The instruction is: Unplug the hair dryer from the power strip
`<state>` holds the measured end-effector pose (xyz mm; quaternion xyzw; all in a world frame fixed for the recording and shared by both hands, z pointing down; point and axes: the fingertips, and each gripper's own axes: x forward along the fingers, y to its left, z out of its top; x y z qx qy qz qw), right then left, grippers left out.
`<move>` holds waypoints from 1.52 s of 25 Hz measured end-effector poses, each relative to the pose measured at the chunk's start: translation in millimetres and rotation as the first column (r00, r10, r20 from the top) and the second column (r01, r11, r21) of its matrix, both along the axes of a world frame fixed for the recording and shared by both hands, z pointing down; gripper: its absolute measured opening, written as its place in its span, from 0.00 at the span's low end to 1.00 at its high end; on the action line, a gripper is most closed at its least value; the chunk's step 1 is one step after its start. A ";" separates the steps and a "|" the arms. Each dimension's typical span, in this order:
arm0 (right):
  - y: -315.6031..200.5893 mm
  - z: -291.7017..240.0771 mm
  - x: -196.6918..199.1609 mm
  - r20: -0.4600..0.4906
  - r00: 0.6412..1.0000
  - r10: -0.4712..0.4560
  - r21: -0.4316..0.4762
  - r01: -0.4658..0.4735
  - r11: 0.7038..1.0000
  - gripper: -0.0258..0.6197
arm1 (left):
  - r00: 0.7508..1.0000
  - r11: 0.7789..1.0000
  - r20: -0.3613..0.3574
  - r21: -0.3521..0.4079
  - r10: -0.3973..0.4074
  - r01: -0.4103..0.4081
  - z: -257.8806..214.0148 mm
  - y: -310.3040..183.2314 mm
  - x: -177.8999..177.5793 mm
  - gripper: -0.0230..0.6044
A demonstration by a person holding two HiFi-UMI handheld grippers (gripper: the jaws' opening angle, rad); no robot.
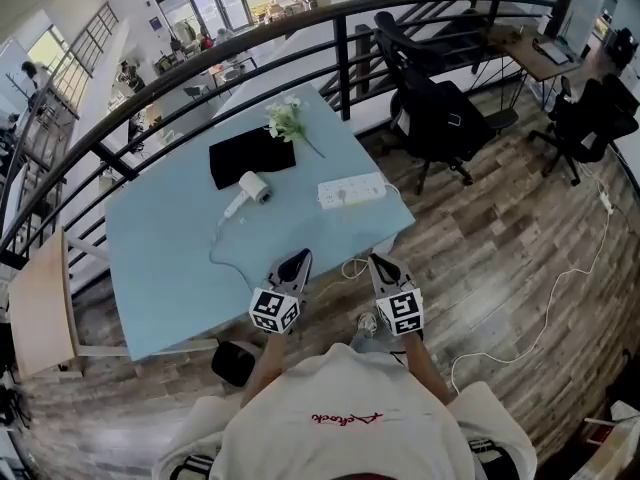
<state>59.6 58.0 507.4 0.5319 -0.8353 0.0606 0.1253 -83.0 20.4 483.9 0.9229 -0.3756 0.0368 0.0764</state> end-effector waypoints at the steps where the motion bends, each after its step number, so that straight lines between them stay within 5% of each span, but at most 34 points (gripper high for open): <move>1: -6.7 -0.7 6.5 0.000 1.000 -0.006 0.001 0.006 1.000 0.07 | 1.000 1.000 0.002 0.001 -0.005 0.005 -0.6 -6.1 6.0 0.06; 15: -64.5 2.2 68.3 0.004 0.998 -0.058 -0.003 0.058 0.998 0.07 | 0.998 0.998 0.030 -0.005 -0.059 0.059 3.2 -53.1 57.0 0.06; 38: -124.0 19.6 48.8 -0.013 0.998 -0.063 -0.045 0.062 0.997 0.07 | 0.997 0.997 -0.006 -0.021 -0.075 0.075 16.0 -118.3 40.1 0.06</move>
